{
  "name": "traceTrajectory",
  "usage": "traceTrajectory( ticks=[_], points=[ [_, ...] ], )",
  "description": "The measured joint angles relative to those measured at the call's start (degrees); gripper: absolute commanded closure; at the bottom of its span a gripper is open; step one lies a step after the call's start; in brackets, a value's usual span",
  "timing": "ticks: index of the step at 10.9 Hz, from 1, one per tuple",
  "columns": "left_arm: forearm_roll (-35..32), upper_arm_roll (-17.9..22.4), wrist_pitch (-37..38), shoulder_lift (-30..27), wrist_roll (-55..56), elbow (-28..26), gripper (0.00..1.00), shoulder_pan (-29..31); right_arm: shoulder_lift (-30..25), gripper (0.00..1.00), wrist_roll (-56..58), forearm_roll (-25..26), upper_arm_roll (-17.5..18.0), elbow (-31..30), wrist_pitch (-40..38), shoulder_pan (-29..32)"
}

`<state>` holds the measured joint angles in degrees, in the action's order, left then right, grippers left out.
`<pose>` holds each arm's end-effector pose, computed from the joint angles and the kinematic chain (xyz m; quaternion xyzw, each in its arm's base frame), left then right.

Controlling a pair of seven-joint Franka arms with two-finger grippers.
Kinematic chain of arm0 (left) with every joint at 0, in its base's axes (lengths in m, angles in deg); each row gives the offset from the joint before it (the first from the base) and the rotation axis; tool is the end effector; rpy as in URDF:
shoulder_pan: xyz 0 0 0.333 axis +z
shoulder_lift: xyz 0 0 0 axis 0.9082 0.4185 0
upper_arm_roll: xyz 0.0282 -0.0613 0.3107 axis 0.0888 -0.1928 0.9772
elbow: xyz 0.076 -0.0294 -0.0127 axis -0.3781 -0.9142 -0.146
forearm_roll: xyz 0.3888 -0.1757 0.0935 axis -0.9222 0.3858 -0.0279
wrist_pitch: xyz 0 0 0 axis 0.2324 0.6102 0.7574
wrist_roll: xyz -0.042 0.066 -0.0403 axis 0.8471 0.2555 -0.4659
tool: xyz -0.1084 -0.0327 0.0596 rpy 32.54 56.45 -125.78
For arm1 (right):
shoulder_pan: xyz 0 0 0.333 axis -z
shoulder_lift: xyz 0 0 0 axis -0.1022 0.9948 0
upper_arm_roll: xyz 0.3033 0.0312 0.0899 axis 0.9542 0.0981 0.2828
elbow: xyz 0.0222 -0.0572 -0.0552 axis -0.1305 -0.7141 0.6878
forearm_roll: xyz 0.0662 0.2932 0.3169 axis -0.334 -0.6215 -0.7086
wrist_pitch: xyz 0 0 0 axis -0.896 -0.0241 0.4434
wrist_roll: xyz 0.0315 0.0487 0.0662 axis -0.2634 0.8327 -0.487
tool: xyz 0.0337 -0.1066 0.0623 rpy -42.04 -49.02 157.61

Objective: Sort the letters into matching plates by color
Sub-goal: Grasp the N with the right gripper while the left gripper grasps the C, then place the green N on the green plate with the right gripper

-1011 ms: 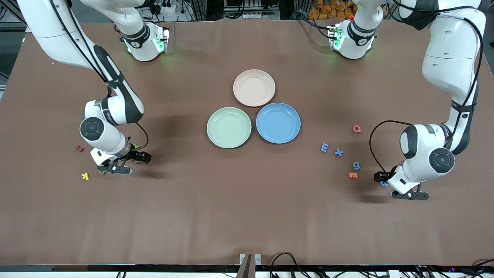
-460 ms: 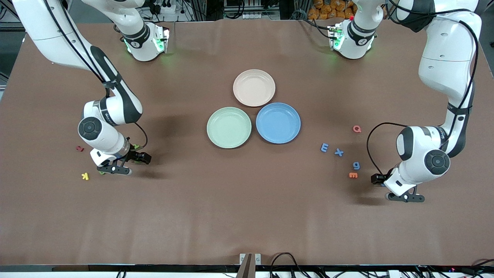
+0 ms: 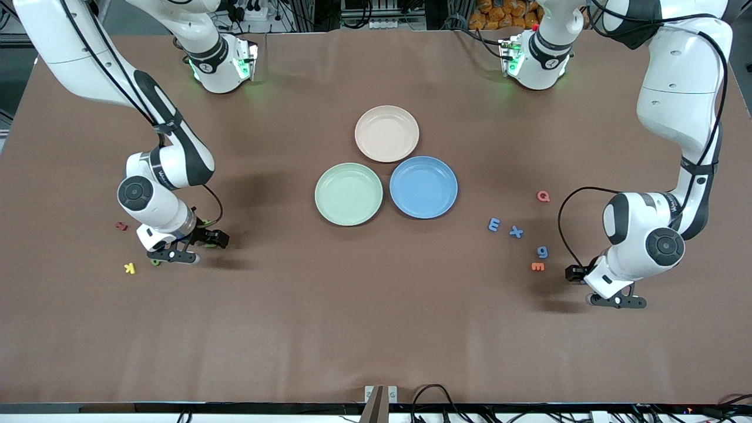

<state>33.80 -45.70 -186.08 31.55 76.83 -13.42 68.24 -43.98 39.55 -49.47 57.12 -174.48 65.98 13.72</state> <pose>0.7253 0.0139 0.1249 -0.9984 0.0478 -0.0129 0.0286 0.6091 0.0459 0.1216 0.9979 -0.0584 0.0258 0.0098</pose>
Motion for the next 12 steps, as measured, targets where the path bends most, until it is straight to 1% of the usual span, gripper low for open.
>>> traceTrajectory(
  ticks=[1, 2, 4, 5, 6, 8, 10, 11, 12],
  points=[
    [0.0, 0.04, -0.07, 0.01, -0.29, 0.0, 0.29, 0.08, 0.42, 0.0, 0.0, 0.26, 0.21, 0.0, 0.36, 0.29],
    [0.0, 0.09, -0.13, 0.01, -0.51, 0.01, 0.33, 0.17, 0.81, 0.03, 0.0, 0.35, 0.27, 0.0, 0.6, 0.4],
    [0.0, 0.11, -0.23, 0.02, -0.62, 0.12, 0.36, 0.27, 1.2, 0.36, 0.0, 0.4, 0.29, 0.0, 1.0, 0.41],
    [0.0, 0.12, -0.25, 0.02, -0.63, 0.2, 0.37, 0.29, 1.21, 0.49, 0.0, 0.4, 0.29, 0.0, 1.02, 0.41],
    [0.0, 0.12, -0.25, 0.02, -0.64, 0.23, 0.42, 0.31, 1.21, 0.58, 0.0, 0.41, 0.32, 0.0, 1.04, 0.41],
    [0.0, 0.15, -0.25, 0.04, -0.64, 0.28, 0.52, 0.37, 1.02, 0.65, -0.05, 0.42, 0.48, 0.06, 1.22, 0.44],
    [0.0, 0.15, -0.25, 0.05, -0.65, 0.36, 0.65, 0.45, 0.77, 0.69, -0.26, 0.42, 0.64, 0.13, 1.22, 0.48],
    [0.0, 0.15, -0.25, 0.05, -0.65, 0.42, 0.74, 0.46, 0.77, 0.73, -0.29, 0.42, 0.77, 0.12, 1.23, 0.63],
    [0.0, 0.14, -0.25, 0.06, -0.66, 0.52, 0.87, 0.46, 0.78, 0.76, -0.37, 0.42, 0.98, 0.12, 1.22, 0.89]
  ],
)
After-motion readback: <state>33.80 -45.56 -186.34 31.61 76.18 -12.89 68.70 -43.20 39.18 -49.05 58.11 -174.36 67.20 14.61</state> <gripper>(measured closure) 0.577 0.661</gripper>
